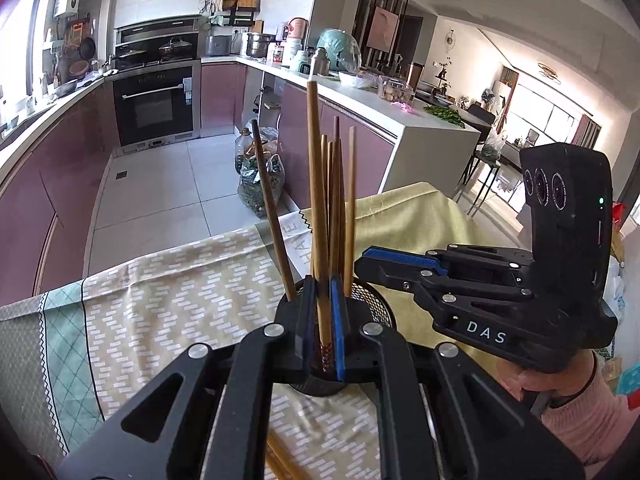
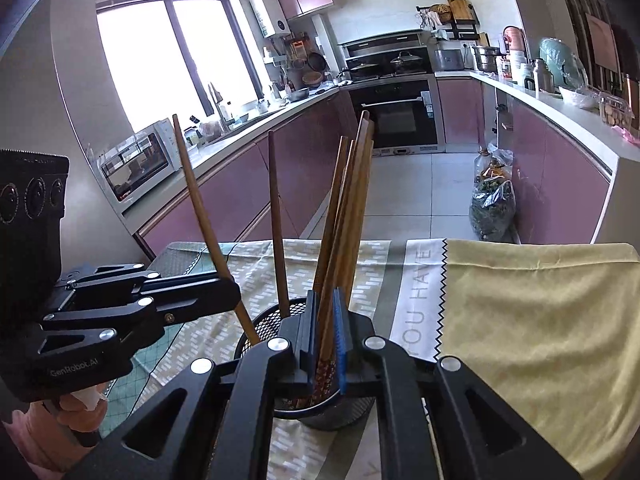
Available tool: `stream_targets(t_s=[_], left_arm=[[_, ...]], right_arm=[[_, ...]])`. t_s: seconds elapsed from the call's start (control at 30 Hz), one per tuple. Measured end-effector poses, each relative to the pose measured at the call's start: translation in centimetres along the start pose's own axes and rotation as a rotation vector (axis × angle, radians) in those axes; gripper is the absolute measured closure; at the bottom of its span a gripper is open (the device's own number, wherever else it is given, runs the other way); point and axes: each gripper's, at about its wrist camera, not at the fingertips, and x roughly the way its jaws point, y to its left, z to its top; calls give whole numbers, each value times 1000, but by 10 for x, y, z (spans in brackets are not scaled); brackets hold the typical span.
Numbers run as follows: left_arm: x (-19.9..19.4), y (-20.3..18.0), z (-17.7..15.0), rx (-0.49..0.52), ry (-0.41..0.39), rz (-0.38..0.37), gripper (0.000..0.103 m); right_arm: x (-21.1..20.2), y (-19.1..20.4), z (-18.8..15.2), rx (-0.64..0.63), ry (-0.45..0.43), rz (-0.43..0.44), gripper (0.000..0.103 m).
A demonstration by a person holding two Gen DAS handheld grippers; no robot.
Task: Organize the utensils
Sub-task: 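Open both grippers to drop the chopsticks into the mesh cup, then lower both grippers to the remaining two chopsticks and grasp one each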
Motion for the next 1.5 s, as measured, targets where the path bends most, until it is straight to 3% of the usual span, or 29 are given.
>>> stream_targets(t_s=[0.1, 0.37, 0.77, 1.17, 1.5], left_arm=[[6, 1, -6, -11, 14, 1, 95], [0, 13, -28, -55, -3, -5, 91], [-50, 31, -77, -71, -81, 92, 75], [-39, 61, -146, -179, 52, 116, 66], [-24, 51, -173, -162, 128, 105, 66]], right_arm=[[-2, -1, -1, 8, -6, -2, 85], [-9, 2, -9, -3, -13, 27, 80], [-39, 40, -33, -94, -26, 142, 66], [7, 65, -84, -104, 173, 187, 63], [35, 90, -122, -140, 298, 181, 63]])
